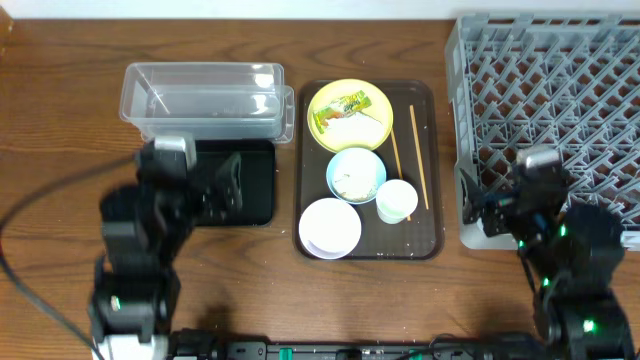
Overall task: Sort waste into correct bins and load items into the dishwasher rack
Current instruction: 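Reach left gripper to yellow plate and grasp wrapper and tissue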
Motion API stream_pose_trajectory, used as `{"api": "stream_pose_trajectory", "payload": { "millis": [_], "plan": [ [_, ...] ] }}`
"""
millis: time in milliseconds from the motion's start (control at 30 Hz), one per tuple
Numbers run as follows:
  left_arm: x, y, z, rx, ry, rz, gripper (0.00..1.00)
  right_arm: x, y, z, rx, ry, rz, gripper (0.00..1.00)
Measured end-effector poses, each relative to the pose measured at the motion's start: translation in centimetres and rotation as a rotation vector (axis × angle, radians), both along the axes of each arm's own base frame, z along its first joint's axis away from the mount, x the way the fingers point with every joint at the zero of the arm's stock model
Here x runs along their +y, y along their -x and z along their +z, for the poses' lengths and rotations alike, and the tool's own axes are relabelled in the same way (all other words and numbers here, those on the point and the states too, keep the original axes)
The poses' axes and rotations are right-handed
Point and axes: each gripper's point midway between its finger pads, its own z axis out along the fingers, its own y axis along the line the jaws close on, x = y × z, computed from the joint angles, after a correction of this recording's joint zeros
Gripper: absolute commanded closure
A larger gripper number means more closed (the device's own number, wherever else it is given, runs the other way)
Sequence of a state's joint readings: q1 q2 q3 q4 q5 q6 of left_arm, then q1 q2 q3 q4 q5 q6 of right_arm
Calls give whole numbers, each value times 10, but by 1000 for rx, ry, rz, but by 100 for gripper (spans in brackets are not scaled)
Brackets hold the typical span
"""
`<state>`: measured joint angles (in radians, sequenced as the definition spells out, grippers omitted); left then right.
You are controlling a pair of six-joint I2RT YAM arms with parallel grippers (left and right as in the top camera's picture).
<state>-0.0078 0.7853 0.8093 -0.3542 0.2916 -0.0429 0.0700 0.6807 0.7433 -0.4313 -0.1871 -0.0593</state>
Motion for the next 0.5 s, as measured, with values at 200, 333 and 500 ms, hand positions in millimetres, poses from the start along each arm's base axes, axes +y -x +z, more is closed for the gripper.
{"api": "stream_pose_trajectory", "payload": {
  "millis": [200,333,500],
  "plan": [
    [-20,-48,22,220,-39,-99,8,1,-13,3,193,16,2,1],
    [-51,-84,20,354,-83,-205,8,6,-23,11,248,9,22,1],
    [-104,-130,-3,436,-157,-354,8,9,-28,5,286,-1,35,1]
  ]
}}
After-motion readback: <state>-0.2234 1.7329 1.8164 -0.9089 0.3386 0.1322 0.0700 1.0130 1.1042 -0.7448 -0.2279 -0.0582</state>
